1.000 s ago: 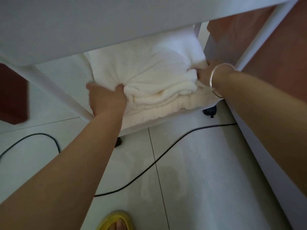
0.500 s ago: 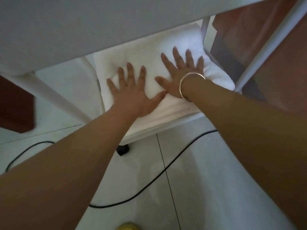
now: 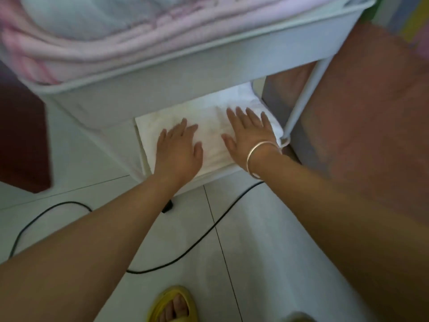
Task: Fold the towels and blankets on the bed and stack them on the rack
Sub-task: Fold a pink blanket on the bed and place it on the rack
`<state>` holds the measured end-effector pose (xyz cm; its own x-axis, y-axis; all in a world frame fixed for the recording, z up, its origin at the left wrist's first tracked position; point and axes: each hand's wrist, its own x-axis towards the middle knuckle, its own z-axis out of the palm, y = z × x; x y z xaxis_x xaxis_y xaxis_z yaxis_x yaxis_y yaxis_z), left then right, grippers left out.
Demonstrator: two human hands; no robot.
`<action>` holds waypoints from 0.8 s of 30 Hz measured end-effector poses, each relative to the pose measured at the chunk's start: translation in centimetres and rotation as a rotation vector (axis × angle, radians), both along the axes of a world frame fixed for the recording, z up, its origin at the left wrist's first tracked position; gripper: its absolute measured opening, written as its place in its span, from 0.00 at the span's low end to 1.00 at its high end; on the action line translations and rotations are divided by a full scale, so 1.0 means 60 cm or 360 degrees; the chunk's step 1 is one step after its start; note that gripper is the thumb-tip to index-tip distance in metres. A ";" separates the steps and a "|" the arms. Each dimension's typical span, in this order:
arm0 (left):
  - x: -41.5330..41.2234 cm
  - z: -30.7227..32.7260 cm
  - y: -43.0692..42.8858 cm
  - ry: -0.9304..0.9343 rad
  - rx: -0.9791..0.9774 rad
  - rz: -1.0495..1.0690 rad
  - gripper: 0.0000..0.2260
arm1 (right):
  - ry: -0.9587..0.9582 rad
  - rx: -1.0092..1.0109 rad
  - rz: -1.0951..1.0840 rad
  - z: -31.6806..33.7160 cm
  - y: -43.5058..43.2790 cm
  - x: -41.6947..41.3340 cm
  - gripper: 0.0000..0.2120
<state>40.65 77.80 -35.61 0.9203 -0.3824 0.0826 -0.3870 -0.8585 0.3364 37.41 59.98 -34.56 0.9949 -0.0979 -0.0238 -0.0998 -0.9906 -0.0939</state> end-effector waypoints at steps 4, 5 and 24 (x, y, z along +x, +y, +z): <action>-0.121 0.099 -0.008 -0.0059 -0.0437 -0.0147 0.18 | -0.0361 0.0026 -0.0004 0.103 -0.004 -0.136 0.27; -0.149 0.129 -0.016 -0.0070 -0.0529 -0.0141 0.17 | -0.0471 0.0004 -0.0010 0.135 -0.005 -0.167 0.25; -0.789 0.745 -0.498 -0.0201 -0.1071 -0.1308 0.10 | -0.0328 -0.0435 -0.1357 0.781 -0.324 -1.122 0.15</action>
<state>-6.68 47.95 9.08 0.3713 -0.7217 0.5842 -0.8273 0.0285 0.5610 -29.91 40.56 12.31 0.5651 -0.7768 0.2779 -0.8142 -0.5794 0.0360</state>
